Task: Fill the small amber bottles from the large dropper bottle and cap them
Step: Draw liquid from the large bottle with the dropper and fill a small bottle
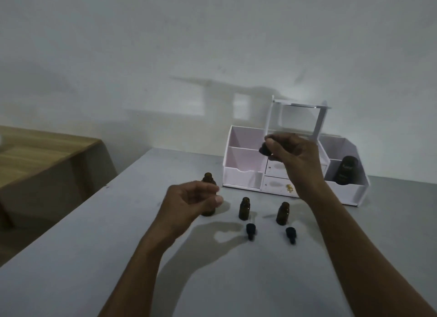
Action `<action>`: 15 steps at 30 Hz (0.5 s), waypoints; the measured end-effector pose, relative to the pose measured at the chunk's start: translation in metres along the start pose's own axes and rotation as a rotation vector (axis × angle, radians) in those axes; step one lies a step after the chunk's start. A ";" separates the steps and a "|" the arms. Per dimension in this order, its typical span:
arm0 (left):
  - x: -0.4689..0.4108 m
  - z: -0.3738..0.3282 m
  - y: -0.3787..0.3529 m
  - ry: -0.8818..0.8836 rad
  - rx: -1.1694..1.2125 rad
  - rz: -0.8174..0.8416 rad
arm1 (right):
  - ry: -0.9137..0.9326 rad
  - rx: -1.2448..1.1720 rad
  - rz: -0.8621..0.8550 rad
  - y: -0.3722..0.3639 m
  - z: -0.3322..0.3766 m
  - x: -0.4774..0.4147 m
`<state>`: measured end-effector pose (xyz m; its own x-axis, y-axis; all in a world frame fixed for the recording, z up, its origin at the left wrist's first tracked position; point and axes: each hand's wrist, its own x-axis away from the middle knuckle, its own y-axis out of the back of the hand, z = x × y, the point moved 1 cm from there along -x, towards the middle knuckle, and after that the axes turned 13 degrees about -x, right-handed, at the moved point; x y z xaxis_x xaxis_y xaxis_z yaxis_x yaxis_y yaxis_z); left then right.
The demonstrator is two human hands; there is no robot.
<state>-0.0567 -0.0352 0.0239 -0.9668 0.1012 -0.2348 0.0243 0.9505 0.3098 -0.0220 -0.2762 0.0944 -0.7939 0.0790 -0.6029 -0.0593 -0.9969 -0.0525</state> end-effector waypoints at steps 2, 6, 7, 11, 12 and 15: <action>0.000 0.002 -0.021 0.042 -0.027 0.074 | -0.045 -0.006 -0.007 0.008 -0.006 0.003; -0.012 0.028 -0.056 0.115 -0.147 0.124 | -0.091 -0.001 0.006 0.015 -0.016 0.005; -0.015 0.034 -0.061 0.125 -0.169 0.133 | -0.097 0.005 0.015 0.014 -0.018 0.005; -0.026 0.043 -0.073 0.116 -0.212 0.130 | -0.096 0.021 0.032 0.013 -0.023 0.006; -0.028 0.044 -0.074 0.103 -0.213 0.118 | -0.093 0.027 0.032 0.013 -0.023 0.006; -0.036 0.045 -0.077 0.084 -0.229 0.114 | -0.093 0.020 0.027 0.013 -0.025 0.005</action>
<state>-0.0120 -0.0990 -0.0331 -0.9790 0.1700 -0.1126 0.0850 0.8421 0.5325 -0.0113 -0.2887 0.0705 -0.8480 0.0522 -0.5274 -0.0486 -0.9986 -0.0207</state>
